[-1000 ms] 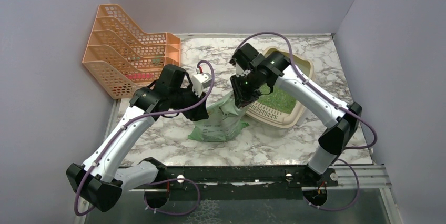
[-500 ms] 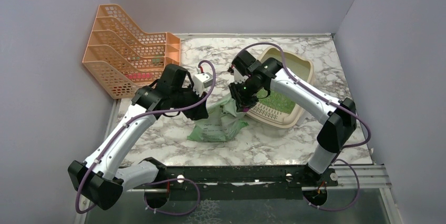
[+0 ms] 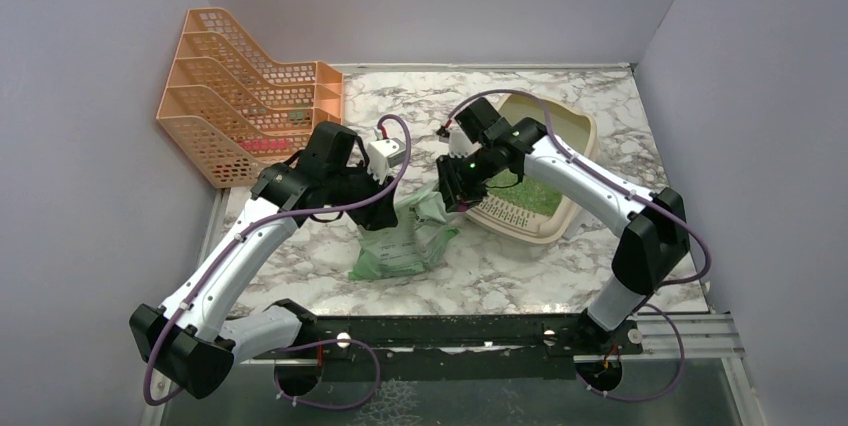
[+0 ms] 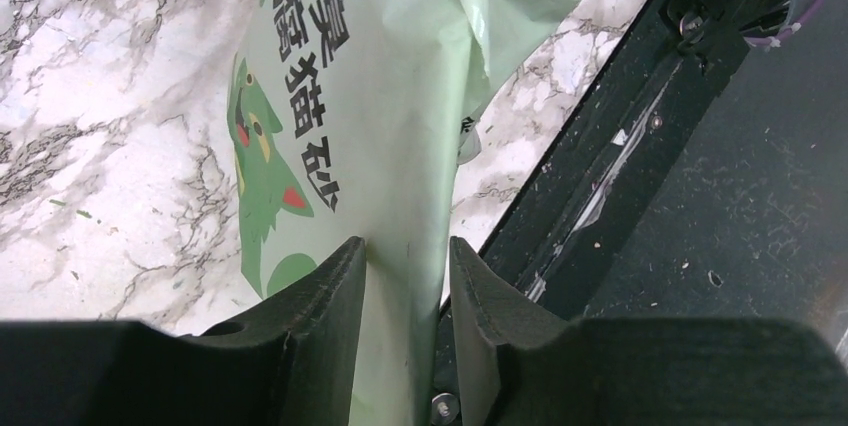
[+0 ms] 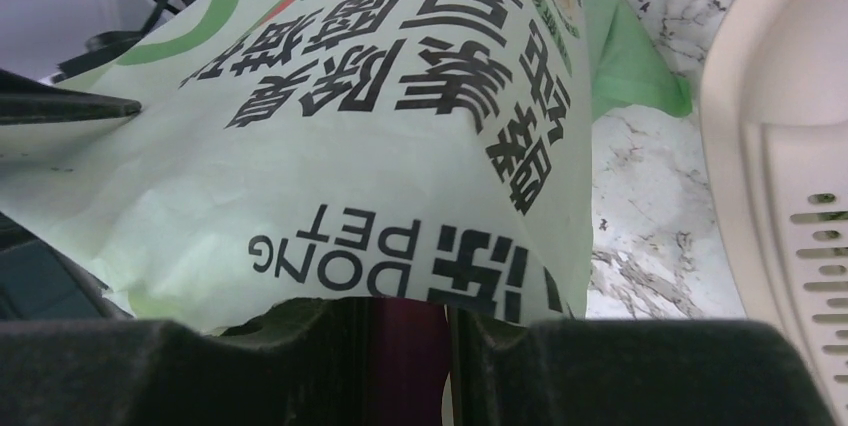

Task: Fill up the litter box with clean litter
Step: 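Scoop the cat litter from the cat litter bag.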

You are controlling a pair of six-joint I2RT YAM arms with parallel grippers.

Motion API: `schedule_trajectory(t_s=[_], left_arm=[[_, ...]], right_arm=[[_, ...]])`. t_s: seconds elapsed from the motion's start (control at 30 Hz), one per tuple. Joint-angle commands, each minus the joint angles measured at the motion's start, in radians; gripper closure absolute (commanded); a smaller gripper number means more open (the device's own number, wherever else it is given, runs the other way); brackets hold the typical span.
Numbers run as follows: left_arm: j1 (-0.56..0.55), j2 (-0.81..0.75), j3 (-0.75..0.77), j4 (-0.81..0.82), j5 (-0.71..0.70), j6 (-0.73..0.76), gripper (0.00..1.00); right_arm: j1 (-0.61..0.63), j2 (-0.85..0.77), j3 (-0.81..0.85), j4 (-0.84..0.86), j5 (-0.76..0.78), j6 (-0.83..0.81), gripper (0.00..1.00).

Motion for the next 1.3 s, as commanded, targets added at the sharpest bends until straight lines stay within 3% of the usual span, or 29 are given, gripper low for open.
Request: schedule_trajectory(t_s=[0.0,0.23,0.43,0.53,0.67,0.93,1.27], left_arm=[[-0.006,0.002,0.013,0.006,-0.023,-0.012,0.64],[-0.006,0.012,0.010,0.006,0.002,-0.007,0.75],[-0.006,0.015,0.012,0.002,0.031,0.002,0.92],[-0.006,0.011,0.015,-0.002,0.041,0.009,0.98],[-0.007,0.010,0.019,-0.001,0.031,0.012,1.00],[-0.007,0.016,0.019,-0.003,0.023,0.005,1.00],[-0.007,0.021,0.026,-0.002,0.007,0.001,1.00]], right_arm=[[-0.029,-0.084,-0.056,0.229,-0.214,0.060,0.99],[-0.055,-0.137,-0.057,0.253,-0.262,0.065,0.99],[-0.055,-0.084,0.097,-0.017,0.044,0.007,0.99],[-0.054,-0.048,0.159,-0.121,0.118,-0.017,0.99],[-0.044,0.010,0.155,-0.155,0.087,-0.042,0.99],[-0.029,0.110,0.146,-0.047,-0.036,-0.051,0.99],[-0.040,0.059,0.065,0.179,-0.217,0.005,0.99]])
